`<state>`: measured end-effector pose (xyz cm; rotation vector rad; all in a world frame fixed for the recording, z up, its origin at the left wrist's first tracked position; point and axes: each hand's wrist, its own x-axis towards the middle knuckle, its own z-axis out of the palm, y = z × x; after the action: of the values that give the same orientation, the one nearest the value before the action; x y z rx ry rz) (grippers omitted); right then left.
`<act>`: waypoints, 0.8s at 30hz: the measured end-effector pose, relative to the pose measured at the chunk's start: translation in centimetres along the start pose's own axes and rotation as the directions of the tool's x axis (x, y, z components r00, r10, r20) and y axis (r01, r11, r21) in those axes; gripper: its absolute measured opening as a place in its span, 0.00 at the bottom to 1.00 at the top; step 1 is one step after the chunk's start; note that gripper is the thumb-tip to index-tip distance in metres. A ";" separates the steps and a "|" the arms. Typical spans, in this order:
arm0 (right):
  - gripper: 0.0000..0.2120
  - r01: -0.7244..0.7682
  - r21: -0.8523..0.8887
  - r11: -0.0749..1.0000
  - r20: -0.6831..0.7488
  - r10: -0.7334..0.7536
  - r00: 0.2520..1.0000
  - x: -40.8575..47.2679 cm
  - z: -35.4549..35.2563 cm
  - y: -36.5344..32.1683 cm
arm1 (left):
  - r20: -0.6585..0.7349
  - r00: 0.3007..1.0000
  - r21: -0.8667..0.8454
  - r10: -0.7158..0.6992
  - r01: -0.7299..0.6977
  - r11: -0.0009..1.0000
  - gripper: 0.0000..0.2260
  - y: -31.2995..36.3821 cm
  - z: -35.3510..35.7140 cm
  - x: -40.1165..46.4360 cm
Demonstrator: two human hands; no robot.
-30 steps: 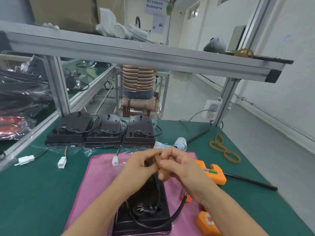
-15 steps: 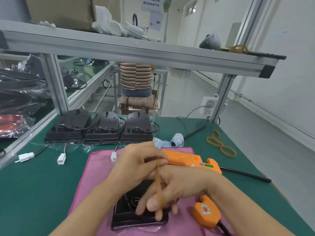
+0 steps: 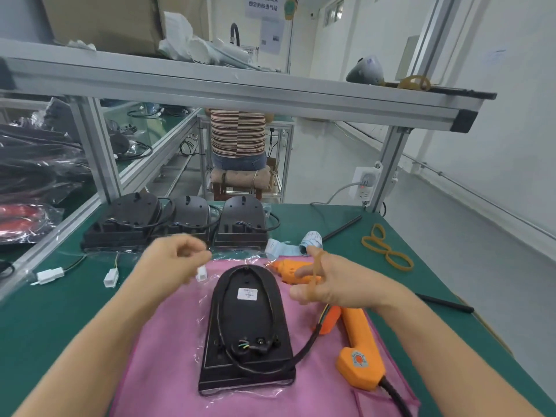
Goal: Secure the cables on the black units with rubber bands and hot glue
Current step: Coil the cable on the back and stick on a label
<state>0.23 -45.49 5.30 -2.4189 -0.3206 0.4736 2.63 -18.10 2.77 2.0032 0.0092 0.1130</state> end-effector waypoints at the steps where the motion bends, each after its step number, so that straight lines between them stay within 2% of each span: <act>1: 0.19 -0.014 -0.027 1.000 -0.017 0.014 1.000 0.5 0.4 0.1 | 0.020 0.995 0.069 -0.098 0.096 0.993 0.06 -1.2 0.5 0.2; 3: 0.19 -0.051 -0.069 0.996 -0.042 0.049 0.998 1.5 1.3 0.2 | 0.122 0.952 0.086 -0.280 0.271 0.959 0.17 -3.0 1.9 0.3; 6: 0.21 -0.073 -0.155 0.985 -0.023 0.070 0.997 2.6 2.2 -0.2 | 0.211 0.896 0.062 -0.390 0.386 0.920 0.21 -3.8 3.3 0.2; 8: 0.24 -0.051 -0.174 0.983 0.014 0.054 0.998 3.7 2.7 -0.2 | 0.230 0.885 0.029 -0.405 0.410 0.912 0.21 -3.7 3.8 0.4; 11: 0.24 -0.030 -0.135 0.990 0.018 0.033 0.999 4.9 3.3 -0.2 | 0.260 0.862 -0.088 -0.435 0.470 0.878 0.14 -3.4 4.1 0.5; 14: 0.26 -0.053 -0.104 0.993 -0.051 0.048 0.998 5.2 3.7 0.1 | 0.265 0.873 -0.118 -0.410 0.451 0.885 0.13 -3.1 4.3 0.1; 16: 0.26 -0.051 -0.049 0.998 -0.123 0.044 0.991 4.9 4.2 0.2 | 0.271 0.878 -0.210 -0.394 0.454 0.866 0.13 -2.7 4.3 -0.3; 18: 0.24 -0.034 -0.004 0.999 -0.181 0.033 0.983 4.4 4.3 0.2 | 0.305 0.872 -0.377 -0.382 0.479 0.793 0.17 -2.2 4.0 -0.7; 20: 0.18 -0.009 0.091 0.996 -0.230 0.030 0.973 3.7 4.2 0.0 | 0.341 0.874 -0.526 -0.345 0.482 0.701 0.27 -1.9 3.9 -0.9; 21: 0.24 0.002 0.170 0.985 -0.226 0.037 0.973 3.5 4.1 -0.2 | 0.342 0.884 -0.589 -0.319 0.466 0.661 0.30 -1.9 4.0 -0.9; 22: 0.35 0.004 0.262 0.965 -0.204 0.052 0.978 3.2 3.9 -0.3 | 0.332 0.897 -0.635 -0.291 0.440 0.634 0.31 -1.9 4.0 -0.8; 24: 0.54 0.019 0.420 0.907 -0.140 0.044 0.989 2.8 3.4 -0.2 | 0.295 0.926 -0.677 -0.236 0.377 0.632 0.26 -1.9 4.0 -0.9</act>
<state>1.37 -42.50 2.25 -2.0186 -0.1211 0.3275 2.16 -21.03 -0.66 1.1675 0.1710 -0.2612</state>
